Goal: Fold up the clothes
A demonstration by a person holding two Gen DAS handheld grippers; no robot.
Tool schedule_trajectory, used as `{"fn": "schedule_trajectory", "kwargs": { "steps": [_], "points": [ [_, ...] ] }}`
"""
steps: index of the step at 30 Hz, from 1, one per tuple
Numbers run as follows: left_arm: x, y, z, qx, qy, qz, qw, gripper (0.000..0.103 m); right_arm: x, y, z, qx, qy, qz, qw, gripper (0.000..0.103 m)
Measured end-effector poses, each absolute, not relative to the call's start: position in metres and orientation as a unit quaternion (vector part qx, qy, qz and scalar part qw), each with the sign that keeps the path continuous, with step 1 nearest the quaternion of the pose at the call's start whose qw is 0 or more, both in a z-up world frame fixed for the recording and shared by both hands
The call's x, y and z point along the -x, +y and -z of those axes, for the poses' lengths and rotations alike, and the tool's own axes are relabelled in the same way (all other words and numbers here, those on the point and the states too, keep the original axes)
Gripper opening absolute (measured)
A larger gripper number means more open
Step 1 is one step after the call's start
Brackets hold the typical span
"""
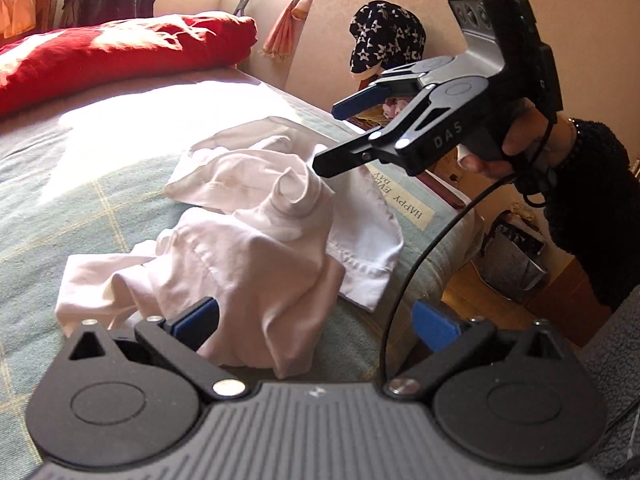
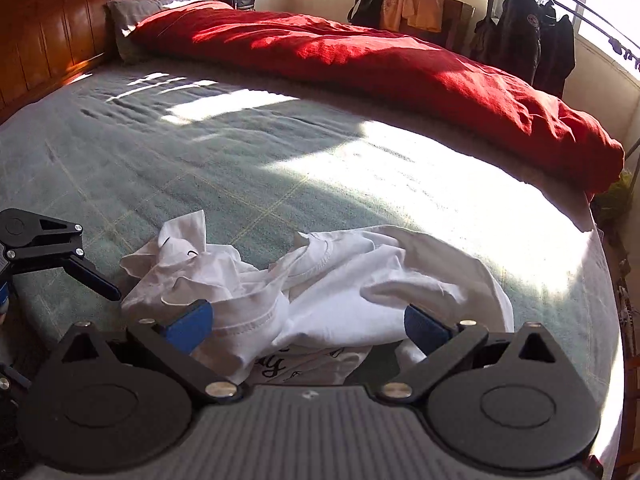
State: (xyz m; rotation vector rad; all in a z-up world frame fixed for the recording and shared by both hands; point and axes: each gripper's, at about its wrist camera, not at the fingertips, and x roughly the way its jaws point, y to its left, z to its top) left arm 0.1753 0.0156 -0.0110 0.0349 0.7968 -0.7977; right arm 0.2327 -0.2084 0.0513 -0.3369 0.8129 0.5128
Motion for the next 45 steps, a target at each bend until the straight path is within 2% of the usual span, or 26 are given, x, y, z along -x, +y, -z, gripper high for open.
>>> {"fn": "schedule_trajectory", "kwargs": {
  "steps": [6,13,17,28,37,45],
  "points": [
    [-0.183,0.056,0.014,-0.005,0.386,0.292,0.875,0.102,-0.297,-0.147,-0.044,0.231,0.43,-0.205,0.848,0.103],
    [-0.187,0.088,0.022,0.032,0.393,0.253,0.883,0.102,-0.354,-0.085,0.018,0.324,0.509,-0.154,0.782,0.103],
    [-0.184,0.095,0.022,0.034,0.391,0.244,0.887,0.102,-0.354,-0.09,0.038,0.352,0.527,-0.131,0.762,0.103],
    [-0.188,0.074,0.013,0.035,0.375,0.262,0.889,0.102,-0.318,-0.204,-0.005,0.27,0.513,-0.071,0.812,0.103],
    [-0.195,0.016,-0.008,-0.043,0.343,0.311,0.885,0.102,-0.277,-0.27,-0.011,0.182,0.504,-0.068,0.842,0.103],
    [-0.234,-0.032,-0.012,-0.093,0.341,0.379,0.855,0.1,-0.241,-0.29,-0.025,0.102,0.481,-0.133,0.861,0.103]
  ]
}}
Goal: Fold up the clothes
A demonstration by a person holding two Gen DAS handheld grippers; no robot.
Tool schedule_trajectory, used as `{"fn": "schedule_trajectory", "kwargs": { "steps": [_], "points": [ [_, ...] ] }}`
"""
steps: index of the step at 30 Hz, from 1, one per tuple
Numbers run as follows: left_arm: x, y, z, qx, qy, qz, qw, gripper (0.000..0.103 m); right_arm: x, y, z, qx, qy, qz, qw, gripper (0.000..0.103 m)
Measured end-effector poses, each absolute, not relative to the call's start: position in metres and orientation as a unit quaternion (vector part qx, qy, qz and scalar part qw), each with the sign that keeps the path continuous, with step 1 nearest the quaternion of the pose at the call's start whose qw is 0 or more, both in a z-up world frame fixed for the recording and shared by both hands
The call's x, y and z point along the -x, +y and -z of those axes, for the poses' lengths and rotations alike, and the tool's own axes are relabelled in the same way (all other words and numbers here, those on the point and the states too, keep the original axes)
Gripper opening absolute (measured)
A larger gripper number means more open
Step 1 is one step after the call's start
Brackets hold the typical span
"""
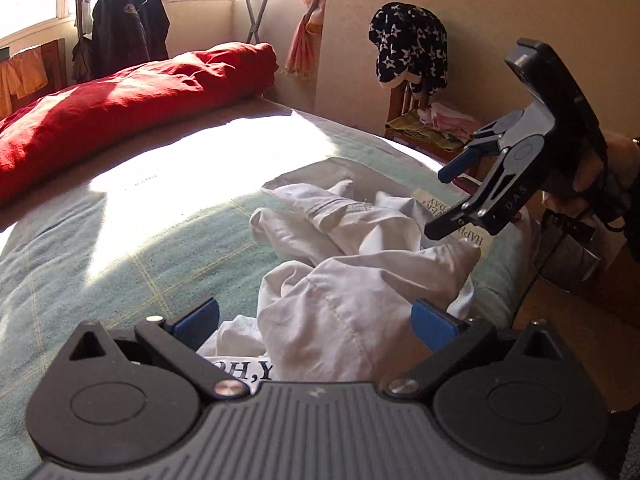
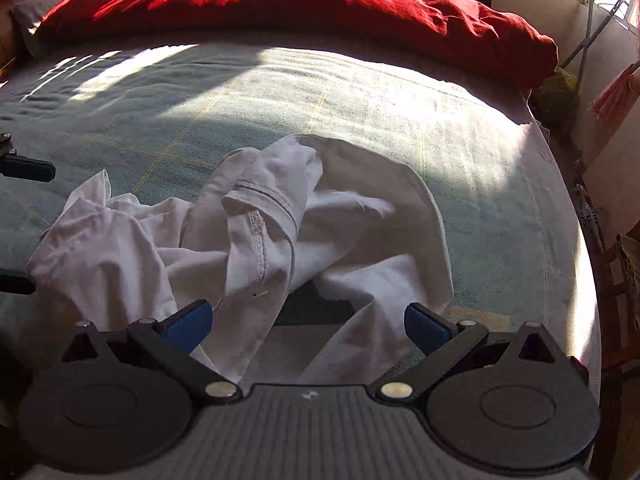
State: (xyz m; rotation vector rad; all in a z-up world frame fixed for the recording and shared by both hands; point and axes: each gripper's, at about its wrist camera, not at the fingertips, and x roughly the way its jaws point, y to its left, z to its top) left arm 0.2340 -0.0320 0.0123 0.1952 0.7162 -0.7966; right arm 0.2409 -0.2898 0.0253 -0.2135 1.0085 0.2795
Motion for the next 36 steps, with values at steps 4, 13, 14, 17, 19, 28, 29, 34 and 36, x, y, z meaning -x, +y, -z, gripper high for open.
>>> {"fn": "schedule_trajectory", "kwargs": {
  "steps": [4,13,14,17,19,28,29,34,36],
  "points": [
    [-0.261,-0.039,0.0,-0.084,0.372,0.413,0.827,0.095,-0.228,-0.297,-0.028,0.085,0.47,-0.148,0.866,0.103],
    [-0.262,-0.035,0.013,-0.053,0.413,0.507,0.755,0.063,-0.22,-0.313,-0.01,0.056,0.48,-0.154,0.862,0.103],
    [-0.255,-0.035,0.01,-0.062,0.41,0.519,0.748,0.063,-0.22,-0.314,-0.009,0.055,0.481,-0.154,0.861,0.103],
    [-0.233,-0.035,0.001,-0.098,0.403,0.547,0.727,0.063,-0.22,-0.316,-0.005,0.052,0.482,-0.154,0.861,0.103],
    [-0.224,-0.036,-0.003,-0.123,0.403,0.555,0.717,0.063,-0.221,-0.317,-0.004,0.05,0.483,-0.155,0.86,0.103],
    [-0.238,-0.082,-0.006,-0.178,0.387,0.55,0.718,0.064,-0.218,-0.311,-0.001,0.04,0.481,-0.169,0.859,0.103],
    [-0.24,-0.091,-0.005,-0.187,0.387,0.552,0.714,0.064,-0.216,-0.311,-0.002,0.04,0.48,-0.169,0.86,0.103],
    [-0.224,-0.119,0.008,-0.284,0.386,0.529,0.7,0.026,-0.211,-0.316,-0.003,0.036,0.478,-0.166,0.862,0.103],
    [-0.215,-0.118,0.008,-0.311,0.376,0.507,0.711,0.019,-0.21,-0.32,-0.003,0.034,0.478,-0.163,0.862,0.103]
  ]
}}
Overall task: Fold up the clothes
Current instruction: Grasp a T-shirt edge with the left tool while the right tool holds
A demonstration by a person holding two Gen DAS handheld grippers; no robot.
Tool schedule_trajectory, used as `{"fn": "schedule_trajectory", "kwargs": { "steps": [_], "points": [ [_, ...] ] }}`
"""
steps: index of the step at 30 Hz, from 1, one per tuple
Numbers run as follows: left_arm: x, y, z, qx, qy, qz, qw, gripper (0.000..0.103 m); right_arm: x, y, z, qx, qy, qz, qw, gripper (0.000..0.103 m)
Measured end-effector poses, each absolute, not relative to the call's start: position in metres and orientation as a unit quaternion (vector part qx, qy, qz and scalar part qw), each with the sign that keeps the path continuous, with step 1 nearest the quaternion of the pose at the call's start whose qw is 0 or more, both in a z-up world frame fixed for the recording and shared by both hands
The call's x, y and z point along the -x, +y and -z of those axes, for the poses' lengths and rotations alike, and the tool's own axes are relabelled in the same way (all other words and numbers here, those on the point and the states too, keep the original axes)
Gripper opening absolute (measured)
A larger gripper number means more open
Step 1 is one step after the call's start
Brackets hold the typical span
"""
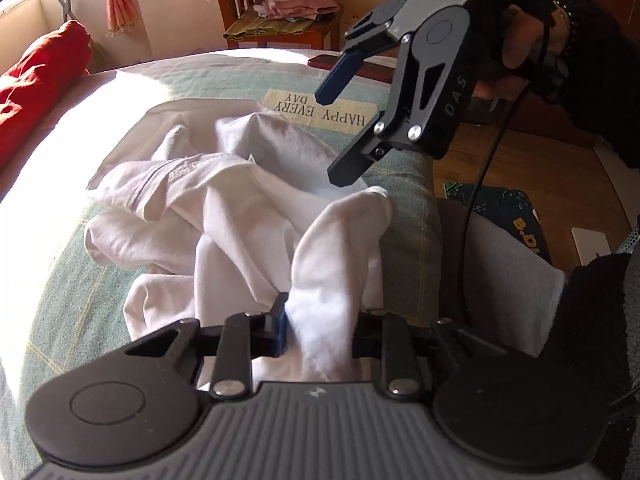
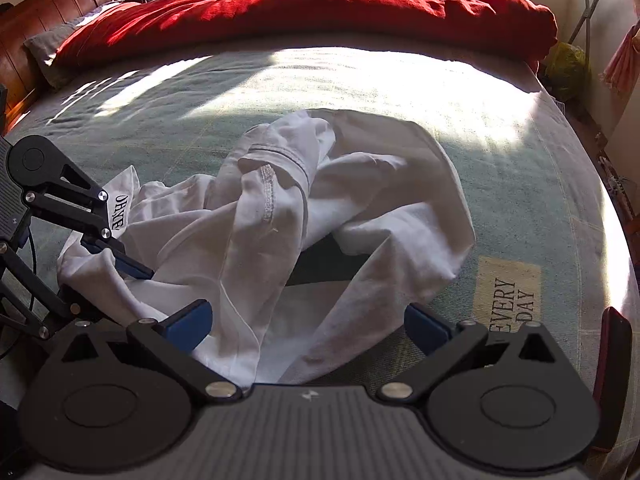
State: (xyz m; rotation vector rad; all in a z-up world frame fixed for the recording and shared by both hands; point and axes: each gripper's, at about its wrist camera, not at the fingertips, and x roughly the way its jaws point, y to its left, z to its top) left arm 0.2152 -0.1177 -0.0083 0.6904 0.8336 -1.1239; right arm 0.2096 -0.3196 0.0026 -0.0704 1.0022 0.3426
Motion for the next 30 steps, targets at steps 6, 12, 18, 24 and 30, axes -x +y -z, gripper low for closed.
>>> {"fn": "schedule_trajectory", "kwargs": {
  "steps": [6,12,18,24,30],
  "points": [
    [-0.21,-0.094,-0.017,-0.328,0.35,0.432,0.764,0.01,-0.209,-0.327,-0.001,0.024,0.476,-0.159,0.865,0.103],
    [-0.229,-0.061,-0.056,-0.283,0.334,0.372,0.819,0.01,-0.21,-0.325,-0.003,0.02,0.47,-0.161,0.867,0.103],
    [-0.233,-0.036,-0.052,-0.255,0.337,0.342,0.84,0.01,-0.218,-0.319,-0.019,0.031,0.435,-0.182,0.881,0.103],
    [-0.235,0.021,-0.026,-0.195,0.375,0.298,0.856,0.01,-0.252,-0.31,-0.024,0.025,0.431,-0.197,0.88,0.103],
    [-0.228,0.055,0.002,-0.162,0.404,0.285,0.854,0.01,-0.29,-0.291,-0.015,0.062,0.434,-0.199,0.876,0.103]
  ]
}}
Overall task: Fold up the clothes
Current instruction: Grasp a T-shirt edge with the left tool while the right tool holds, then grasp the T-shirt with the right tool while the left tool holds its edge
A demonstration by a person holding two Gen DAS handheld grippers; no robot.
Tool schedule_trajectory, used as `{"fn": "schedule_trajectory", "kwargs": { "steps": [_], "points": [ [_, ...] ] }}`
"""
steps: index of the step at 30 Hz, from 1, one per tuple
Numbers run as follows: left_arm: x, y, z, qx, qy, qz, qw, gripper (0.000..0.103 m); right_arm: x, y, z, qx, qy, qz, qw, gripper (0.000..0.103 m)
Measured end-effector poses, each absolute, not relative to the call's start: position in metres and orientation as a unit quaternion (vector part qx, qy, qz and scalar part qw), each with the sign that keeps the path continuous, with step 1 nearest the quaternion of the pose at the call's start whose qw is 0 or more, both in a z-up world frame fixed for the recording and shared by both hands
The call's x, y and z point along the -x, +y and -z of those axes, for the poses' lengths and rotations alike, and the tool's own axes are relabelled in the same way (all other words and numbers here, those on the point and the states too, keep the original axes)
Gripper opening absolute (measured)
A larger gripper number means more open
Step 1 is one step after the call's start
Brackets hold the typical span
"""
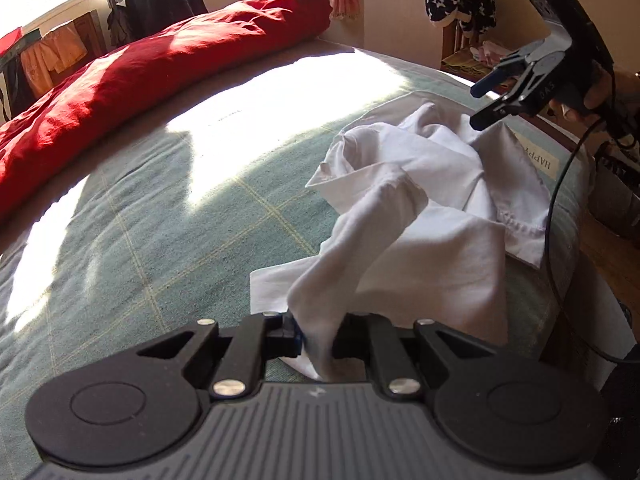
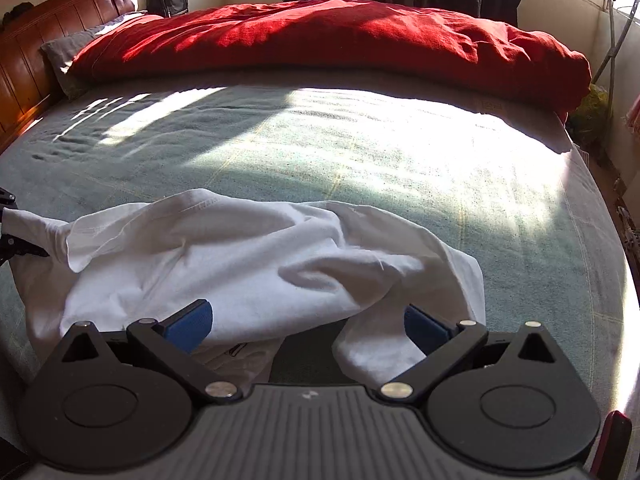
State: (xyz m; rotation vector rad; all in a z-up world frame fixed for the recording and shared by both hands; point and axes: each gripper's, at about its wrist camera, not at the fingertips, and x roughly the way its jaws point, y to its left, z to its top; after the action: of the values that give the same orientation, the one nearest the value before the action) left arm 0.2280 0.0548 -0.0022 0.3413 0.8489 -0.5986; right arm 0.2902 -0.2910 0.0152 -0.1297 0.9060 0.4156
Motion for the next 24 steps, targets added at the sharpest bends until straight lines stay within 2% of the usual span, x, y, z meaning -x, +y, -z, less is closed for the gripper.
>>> {"fn": "schedule_trajectory", "kwargs": {
  "steps": [11,14,16,17,18,21,24],
  "points": [
    [-0.232,0.078,0.023,-0.099,0.412,0.284,0.86,0.01,-0.37,-0.252,-0.001,0.226,0.401,-0.166,0.872,0.102],
    [-0.232,0.078,0.027,-0.093,0.414,0.286,0.859,0.01,-0.403,-0.251,0.018,0.243,0.438,-0.157,0.851,0.1],
    [-0.233,0.079,0.029,-0.09,0.415,0.288,0.858,0.01,-0.422,-0.251,0.033,0.248,0.47,-0.158,0.832,0.097],
    [-0.234,0.079,0.03,-0.089,0.416,0.288,0.858,0.01,-0.432,-0.251,0.041,0.25,0.485,-0.158,0.823,0.092],
    [-0.235,0.08,0.03,-0.088,0.416,0.289,0.858,0.01,-0.436,-0.249,0.051,0.256,0.505,-0.166,0.807,0.082],
    [-0.238,0.08,0.031,-0.086,0.416,0.289,0.858,0.01,-0.44,-0.248,0.065,0.249,0.531,-0.177,0.79,0.071],
    [-0.239,0.08,0.032,-0.088,0.414,0.285,0.86,0.01,-0.437,-0.248,0.06,0.244,0.521,-0.179,0.798,0.061]
  ]
}}
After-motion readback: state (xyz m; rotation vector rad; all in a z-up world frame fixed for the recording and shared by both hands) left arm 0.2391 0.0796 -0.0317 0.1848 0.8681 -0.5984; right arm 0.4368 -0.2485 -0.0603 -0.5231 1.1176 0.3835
